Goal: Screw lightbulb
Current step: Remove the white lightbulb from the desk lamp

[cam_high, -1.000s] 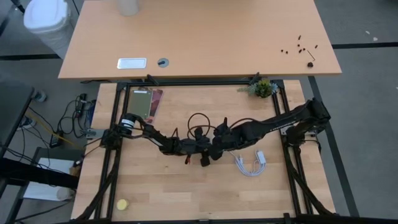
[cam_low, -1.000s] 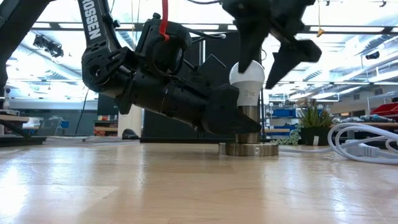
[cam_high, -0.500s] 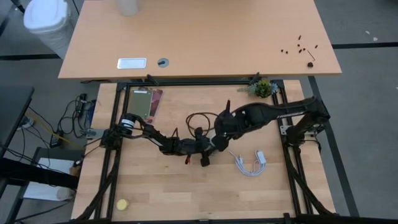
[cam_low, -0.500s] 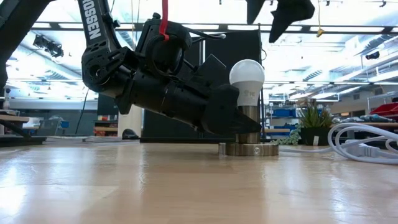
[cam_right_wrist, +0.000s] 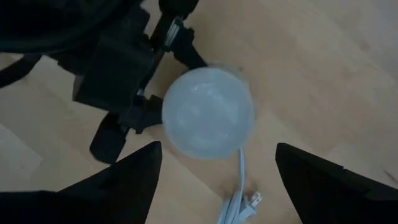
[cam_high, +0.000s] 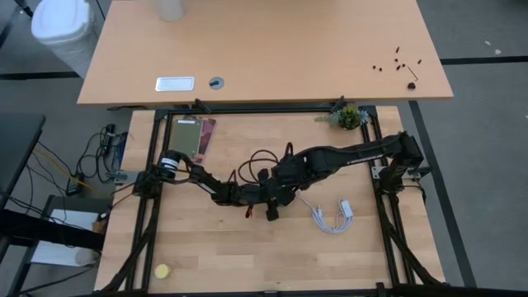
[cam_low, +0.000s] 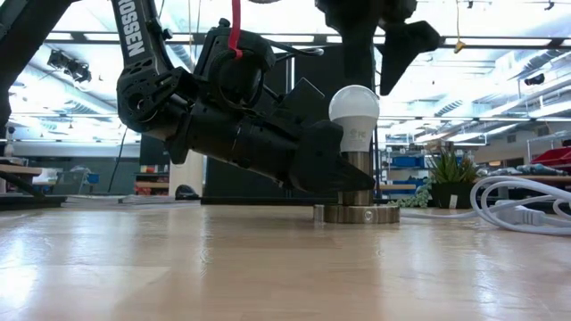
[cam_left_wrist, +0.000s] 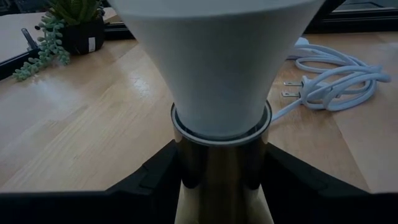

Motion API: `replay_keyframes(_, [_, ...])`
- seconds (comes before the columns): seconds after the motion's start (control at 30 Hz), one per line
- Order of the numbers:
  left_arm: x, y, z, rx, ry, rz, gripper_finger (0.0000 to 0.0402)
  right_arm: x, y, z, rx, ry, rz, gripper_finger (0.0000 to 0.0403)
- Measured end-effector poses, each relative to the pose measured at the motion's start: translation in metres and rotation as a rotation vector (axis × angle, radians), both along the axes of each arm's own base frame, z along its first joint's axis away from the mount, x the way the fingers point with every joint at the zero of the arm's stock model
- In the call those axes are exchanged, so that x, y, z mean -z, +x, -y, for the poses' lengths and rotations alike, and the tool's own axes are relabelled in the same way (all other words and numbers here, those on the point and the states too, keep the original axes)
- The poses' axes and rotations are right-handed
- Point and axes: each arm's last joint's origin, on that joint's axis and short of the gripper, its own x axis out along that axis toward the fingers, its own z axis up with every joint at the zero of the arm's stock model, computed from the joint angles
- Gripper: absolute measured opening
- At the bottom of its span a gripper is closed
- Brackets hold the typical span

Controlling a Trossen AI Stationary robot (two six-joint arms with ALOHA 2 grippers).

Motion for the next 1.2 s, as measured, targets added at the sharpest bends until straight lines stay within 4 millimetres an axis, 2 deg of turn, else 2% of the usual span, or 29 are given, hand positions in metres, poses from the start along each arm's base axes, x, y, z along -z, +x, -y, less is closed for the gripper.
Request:
replay_keyframes(0.23, [0.0,0.0,0.0,-0.001,0.0,0.001,0.0189,-0.001,0.002,0.001,0.012,-0.05,0.032,0.0334])
replay_keyframes(0.4, [0.0,0.0,0.0,-0.002,-0.002,0.002,0.0189,0.01,0.012,0.001,0.0,-0.086,0.024,0.0339])
replay_keyframes(0.7, [0.0,0.0,0.0,-0.001,-0.004,0.002,0.0189,0.042,0.028,0.004,-0.034,-0.081,-0.064,0.0339])
replay_keyframes(0.83, [0.0,0.0,0.0,-0.001,-0.004,0.002,0.0189,0.047,0.032,0.003,-0.039,-0.081,-0.067,0.0338])
replay_keyframes(1.2, [0.0,0.0,0.0,-0.001,-0.005,0.002,0.0189,0.056,0.032,0.005,-0.041,-0.013,-0.118,0.029])
